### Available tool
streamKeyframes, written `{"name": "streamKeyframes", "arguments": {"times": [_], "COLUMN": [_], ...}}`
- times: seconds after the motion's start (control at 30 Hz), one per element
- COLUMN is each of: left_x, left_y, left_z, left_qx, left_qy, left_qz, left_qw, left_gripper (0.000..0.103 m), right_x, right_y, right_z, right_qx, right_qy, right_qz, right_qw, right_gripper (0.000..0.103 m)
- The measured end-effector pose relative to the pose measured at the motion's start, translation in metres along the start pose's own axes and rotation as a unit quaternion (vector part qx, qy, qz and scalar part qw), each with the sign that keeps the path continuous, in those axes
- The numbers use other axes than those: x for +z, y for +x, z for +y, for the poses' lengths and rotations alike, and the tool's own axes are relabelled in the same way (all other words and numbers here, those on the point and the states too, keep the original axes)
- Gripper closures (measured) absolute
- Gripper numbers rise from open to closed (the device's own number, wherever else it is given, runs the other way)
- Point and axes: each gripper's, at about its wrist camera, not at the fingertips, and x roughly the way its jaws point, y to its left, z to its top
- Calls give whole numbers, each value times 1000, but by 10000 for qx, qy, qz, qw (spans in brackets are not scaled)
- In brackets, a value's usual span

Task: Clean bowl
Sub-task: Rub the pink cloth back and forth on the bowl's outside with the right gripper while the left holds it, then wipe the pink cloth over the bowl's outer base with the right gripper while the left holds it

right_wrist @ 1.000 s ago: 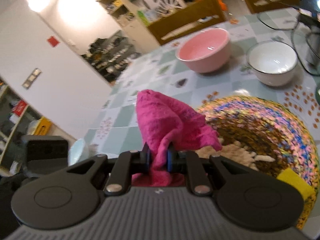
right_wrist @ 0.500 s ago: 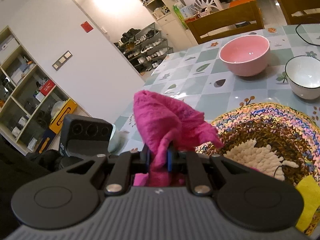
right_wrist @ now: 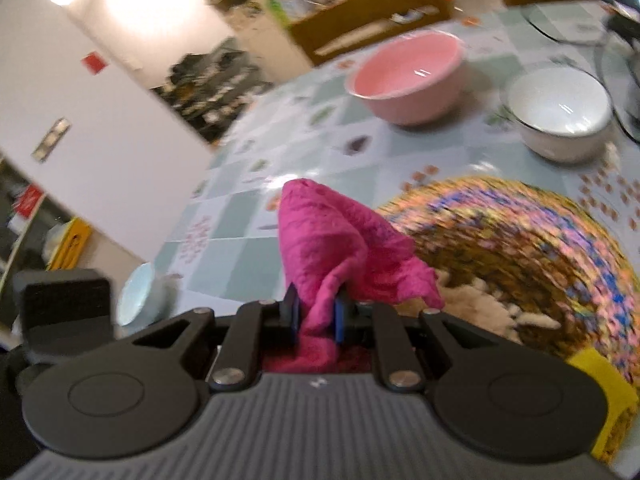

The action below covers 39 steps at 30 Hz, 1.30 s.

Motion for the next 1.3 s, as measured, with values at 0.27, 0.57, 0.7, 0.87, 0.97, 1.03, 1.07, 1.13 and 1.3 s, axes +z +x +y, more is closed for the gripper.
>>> {"name": "streamKeyframes", "arguments": {"times": [0.27, 0.57, 0.7, 0.87, 0.97, 1.03, 1.07, 1.13, 1.3], "left_x": [1, 2, 2, 2, 2, 2, 2, 2, 2], "left_y": [1, 2, 2, 2, 3, 3, 4, 4, 5], "left_z": [0, 3, 4, 4, 4, 4, 4, 5, 5], "left_qx": [-19, -31, -31, -35, -40, -45, -46, -51, -47], "left_qy": [1, -22, -22, -32, -36, -40, -42, -47, -50], "left_qz": [23, 60, 70, 73, 86, 100, 107, 123, 136], "left_qw": [10000, 10000, 10000, 10000, 9999, 9999, 9999, 9999, 9999], "left_gripper": [55, 54, 54, 54, 54, 54, 54, 54, 54], "right_x": [6, -10, -12, -11, -10, -10, -9, -9, -8], "right_y": [12, 4, -4, -4, -4, -4, -3, -3, -3], "right_z": [-24, -1, 10, 12, 13, 14, 15, 15, 17], "right_qx": [-480, -417, -304, -484, -591, -663, -699, -771, -950], "right_qy": [469, -79, -331, -321, -315, -310, -308, -304, -293], "right_qz": [127, -160, -270, -238, -219, -207, -200, -188, -156], "right_qw": [9977, 9990, 9986, 9980, 9975, 9971, 9969, 9964, 9949], "right_gripper": [87, 87, 86, 86, 86, 86, 86, 86, 87]}}
